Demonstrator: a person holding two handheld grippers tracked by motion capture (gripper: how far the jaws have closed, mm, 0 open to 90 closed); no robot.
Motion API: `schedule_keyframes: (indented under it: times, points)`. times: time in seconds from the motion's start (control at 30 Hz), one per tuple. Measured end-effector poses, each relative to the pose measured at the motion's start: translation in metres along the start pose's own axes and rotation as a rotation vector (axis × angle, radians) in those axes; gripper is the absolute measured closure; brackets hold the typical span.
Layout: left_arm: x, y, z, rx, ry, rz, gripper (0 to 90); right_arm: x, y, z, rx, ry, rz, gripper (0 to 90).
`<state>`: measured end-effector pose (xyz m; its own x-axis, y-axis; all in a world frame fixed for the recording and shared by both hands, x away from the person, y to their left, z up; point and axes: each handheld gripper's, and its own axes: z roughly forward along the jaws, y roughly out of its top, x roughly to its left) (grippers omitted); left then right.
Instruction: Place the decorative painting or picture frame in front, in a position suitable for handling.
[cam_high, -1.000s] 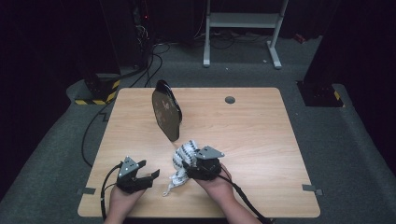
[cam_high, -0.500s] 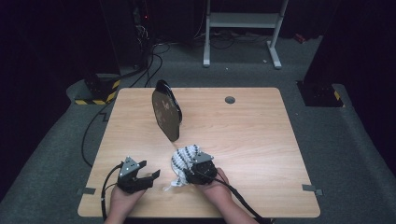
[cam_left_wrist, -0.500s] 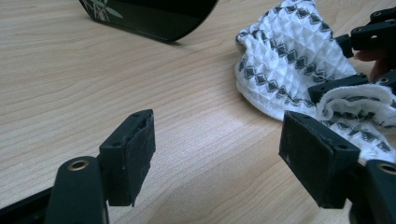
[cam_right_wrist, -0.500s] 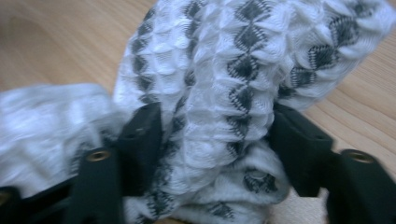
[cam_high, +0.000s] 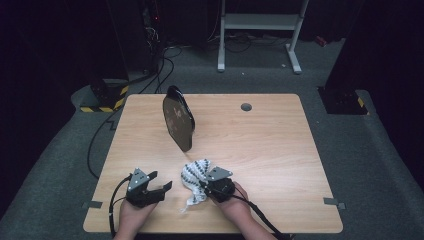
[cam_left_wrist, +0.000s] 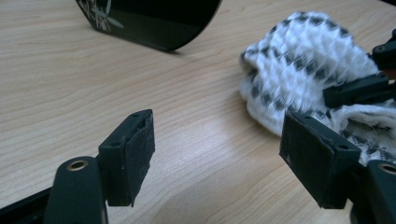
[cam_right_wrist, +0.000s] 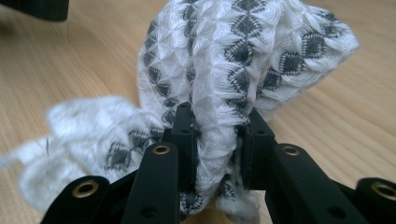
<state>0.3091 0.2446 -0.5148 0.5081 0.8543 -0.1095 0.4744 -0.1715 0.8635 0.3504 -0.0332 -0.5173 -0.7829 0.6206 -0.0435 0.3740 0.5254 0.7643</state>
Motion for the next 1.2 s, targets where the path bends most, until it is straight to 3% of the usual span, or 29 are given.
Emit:
schedule_keyframes:
  times: [0.27, 0.43, 0.67, 0.73, 0.77, 1.0, 1.07, 1.2]
  points:
    - [-0.002, 0.000, -0.002, -0.014, -0.003, -0.002, 29.3, -0.020, -0.009, -0.036, -0.081, -0.036, 0.050, 72.2]
    - [-0.002, -0.001, -0.001, 0.003, -0.001, 0.011, 29.5, -0.043, -0.020, -0.059, -0.124, -0.085, 0.097, 71.9]
    - [-0.004, 0.001, -0.002, 0.002, -0.014, 0.013, 31.4, -0.074, -0.032, -0.081, -0.126, -0.190, 0.127, 71.5]
    - [-0.005, 0.001, -0.002, 0.005, -0.020, 0.014, 31.9, -0.077, -0.034, -0.083, -0.121, -0.217, 0.117, 71.4]
    - [-0.005, 0.001, -0.001, 0.005, -0.021, 0.014, 31.9, -0.083, -0.038, -0.087, -0.111, -0.251, 0.121, 71.3]
    - [-0.005, 0.001, -0.002, 0.011, -0.028, 0.029, 32.9, -0.111, -0.055, -0.097, -0.083, -0.315, 0.199, 71.0]
    - [-0.005, 0.001, -0.002, 0.010, -0.028, 0.029, 33.3, -0.118, -0.062, -0.097, -0.067, -0.321, 0.237, 70.8]
    - [-0.004, 0.001, -0.002, 0.012, -0.026, 0.031, 33.3, -0.124, -0.068, -0.092, -0.037, -0.326, 0.256, 70.0]
